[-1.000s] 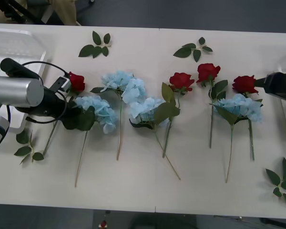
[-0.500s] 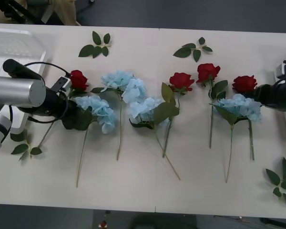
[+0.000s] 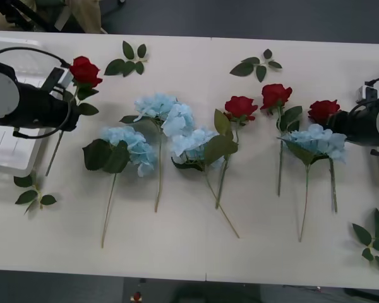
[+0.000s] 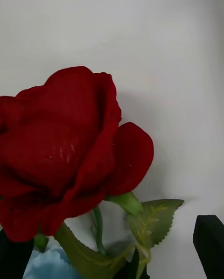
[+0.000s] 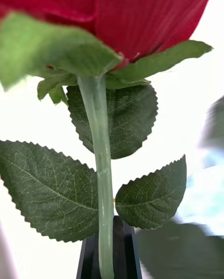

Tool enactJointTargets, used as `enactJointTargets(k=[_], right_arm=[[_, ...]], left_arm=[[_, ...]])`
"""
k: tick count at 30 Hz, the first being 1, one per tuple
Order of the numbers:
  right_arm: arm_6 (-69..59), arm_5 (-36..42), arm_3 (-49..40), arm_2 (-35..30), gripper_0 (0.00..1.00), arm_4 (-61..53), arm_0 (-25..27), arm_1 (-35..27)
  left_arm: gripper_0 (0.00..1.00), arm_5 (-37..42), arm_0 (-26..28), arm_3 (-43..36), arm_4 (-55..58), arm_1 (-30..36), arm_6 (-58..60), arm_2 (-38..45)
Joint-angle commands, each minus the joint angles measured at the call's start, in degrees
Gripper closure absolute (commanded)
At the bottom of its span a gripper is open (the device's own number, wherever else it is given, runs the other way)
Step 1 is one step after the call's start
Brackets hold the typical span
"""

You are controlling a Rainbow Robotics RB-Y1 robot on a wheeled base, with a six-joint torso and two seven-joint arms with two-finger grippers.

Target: Put the red flowers into the right box and the blue flowers into the left box

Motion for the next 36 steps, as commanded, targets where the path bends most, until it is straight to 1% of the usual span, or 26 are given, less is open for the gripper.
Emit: enactJointTargets(k=[1,5,6,8,12,13,14,15,16,17,20,25,30,36], right_arm=[[0.9,-3.1,2.0,2.9,0.0,0.8,-2.7,-0.4],[0.9,-5.8,5.4,6.0,0.0,1.1,-4.1,-0.4],[0.9,-6.2,5.9,6.4,0.0,1.0,-4.4,-0.4],[0.9,-7.4,8.2,7.9,0.0,1.1,-5.5,-0.3],[0.9,-8.3,11.4,9.2,0.0,1.7,-7.2,0.2],[0.9,-8.3,12.1,9.1,0.14,2.0,-7.5,0.5],[1.0,-8.3,12.4,9.2,0.44,2.2,-7.8,0.5],[1.0,-8.3,12.4,9.1,0.62,2.3,-7.8,0.6],[0.9,-8.3,12.4,9.1,0.94,2.7,-7.8,0.6],[0.9,-8.3,12.4,9.1,1.0,2.8,-7.8,0.6],[0.9,-8.3,12.4,9.1,1.0,3.1,-7.8,0.6],[0.7,-8.3,12.4,9.1,1.0,3.1,-7.9,0.5],[1.0,-7.2,12.4,8.0,1.0,2.7,-8.0,0.1],[1.2,-6.7,12.4,6.8,1.0,2.1,-8.7,-0.3]], left_arm=[[1.0,-0.3,-0.7,-6.3,11.6,3.6,-2.5,1.6],[1.0,-0.4,-0.7,-9.1,23.9,4.1,-6.6,2.8],[1.0,-0.3,-0.7,-9.4,25.4,4.1,-7.5,2.8],[1.0,-0.6,-0.7,-9.8,32.8,3.7,-10.5,2.7],[1.0,-3.2,-0.1,-9.8,44.1,2.5,-15.1,2.9],[1.0,-3.6,0.1,-9.9,47.5,2.0,-17.3,3.0],[1.0,-3.6,0.4,-10.0,50.6,1.2,-19.5,2.9],[1.0,-3.6,0.4,-10.2,51.7,0.7,-20.7,2.9],[1.0,-3.5,0.9,-11.0,53.3,-0.7,-22.9,2.9],[1.0,-3.6,1.5,-12.1,53.9,-2.4,-24.4,2.9],[1.0,-3.8,2.7,-14.1,54.2,-6.2,-26.6,2.9],[1.0,-3.9,3.3,-14.4,53.2,-12.7,-31.1,1.6],[1.0,-7.3,3.3,-14.4,49.3,-19.1,-36.4,-2.3],[1.0,-12.5,1.9,-14.4,46.3,-22.1,-39.1,-7.2]])
